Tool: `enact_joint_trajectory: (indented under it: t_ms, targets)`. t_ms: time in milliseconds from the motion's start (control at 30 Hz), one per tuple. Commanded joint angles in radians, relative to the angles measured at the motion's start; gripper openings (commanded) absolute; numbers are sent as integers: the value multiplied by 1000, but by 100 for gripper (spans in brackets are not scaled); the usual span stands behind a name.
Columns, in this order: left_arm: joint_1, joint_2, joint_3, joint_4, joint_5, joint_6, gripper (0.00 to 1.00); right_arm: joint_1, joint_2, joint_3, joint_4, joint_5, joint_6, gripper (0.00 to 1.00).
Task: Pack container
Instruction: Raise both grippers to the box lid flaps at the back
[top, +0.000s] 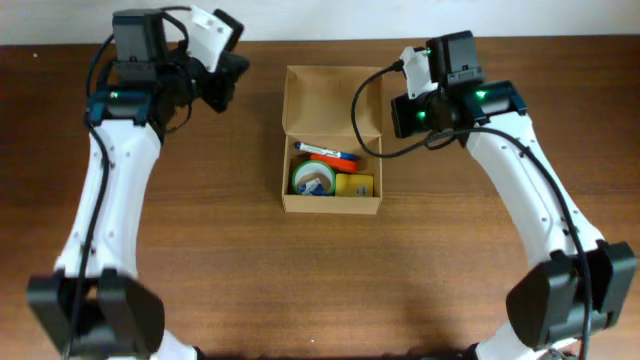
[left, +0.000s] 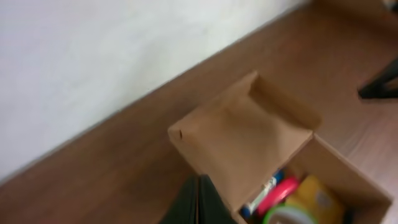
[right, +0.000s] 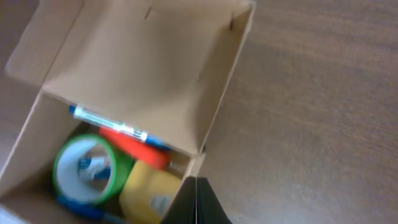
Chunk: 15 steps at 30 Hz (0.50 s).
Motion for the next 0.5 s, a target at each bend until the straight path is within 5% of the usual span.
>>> enact_joint_trajectory:
  t_ms: [0,300,467]
  targets:
    - [24,113,13,53,76,-225,2,-37,33,-7,29,-18,79,4]
    - [22,470,13,306,76,-710,2,-165,174,-7,192,-126,311,4]
    - [-16,544,13,332,76,-793,2,-166,303,-7,285,-248,399,4]
